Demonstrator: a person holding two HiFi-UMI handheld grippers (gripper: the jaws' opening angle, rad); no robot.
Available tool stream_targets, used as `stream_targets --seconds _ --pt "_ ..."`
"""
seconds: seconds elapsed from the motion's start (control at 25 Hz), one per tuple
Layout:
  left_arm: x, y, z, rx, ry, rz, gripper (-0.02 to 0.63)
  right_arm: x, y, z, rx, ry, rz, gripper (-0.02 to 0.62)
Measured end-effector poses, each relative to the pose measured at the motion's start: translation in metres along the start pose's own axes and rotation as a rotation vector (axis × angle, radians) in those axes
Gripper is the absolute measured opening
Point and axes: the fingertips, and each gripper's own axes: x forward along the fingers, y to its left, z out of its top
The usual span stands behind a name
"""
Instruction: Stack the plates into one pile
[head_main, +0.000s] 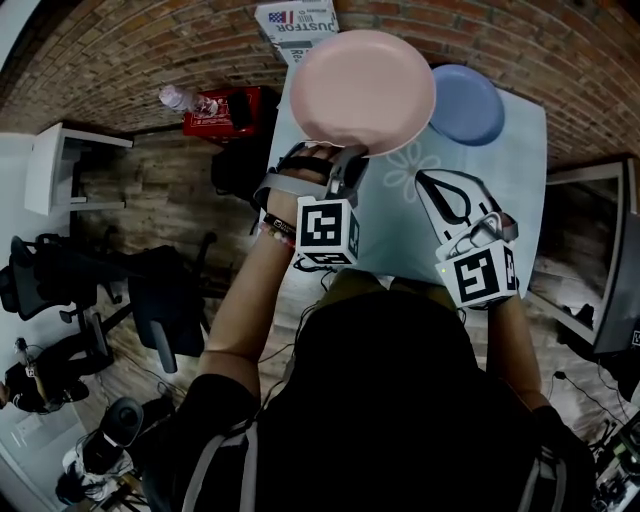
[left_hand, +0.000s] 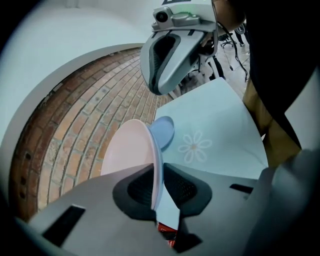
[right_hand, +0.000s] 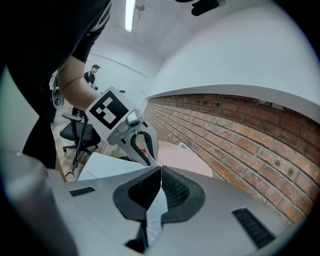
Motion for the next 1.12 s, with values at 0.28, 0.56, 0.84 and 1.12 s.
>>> stream_targets --seconds 0.28,0.56,0.84,1.12 --pt "-0.015 0.012 0.015 0.012 -0.029 0.028 0.060 -0.002 -0.010 0.004 -0.014 -0.002 -0.017 0.035" --pt "-0.011 0.015 0.031 0.027 -0.058 0.026 0.061 -0.010 -0.018 -0.003 -0.010 0.005 -0.053 0.035" --pt "0.010 0.013 0.060 0.061 -0.087 -0.002 0.066 -0.030 -0.031 -0.021 -0.009 0.040 -0.092 0.035" --pt "0.037 0.006 0.105 0.097 -0.144 -0.042 0.066 -0.059 -0.051 -0.055 0.017 0.094 -0.141 0.035"
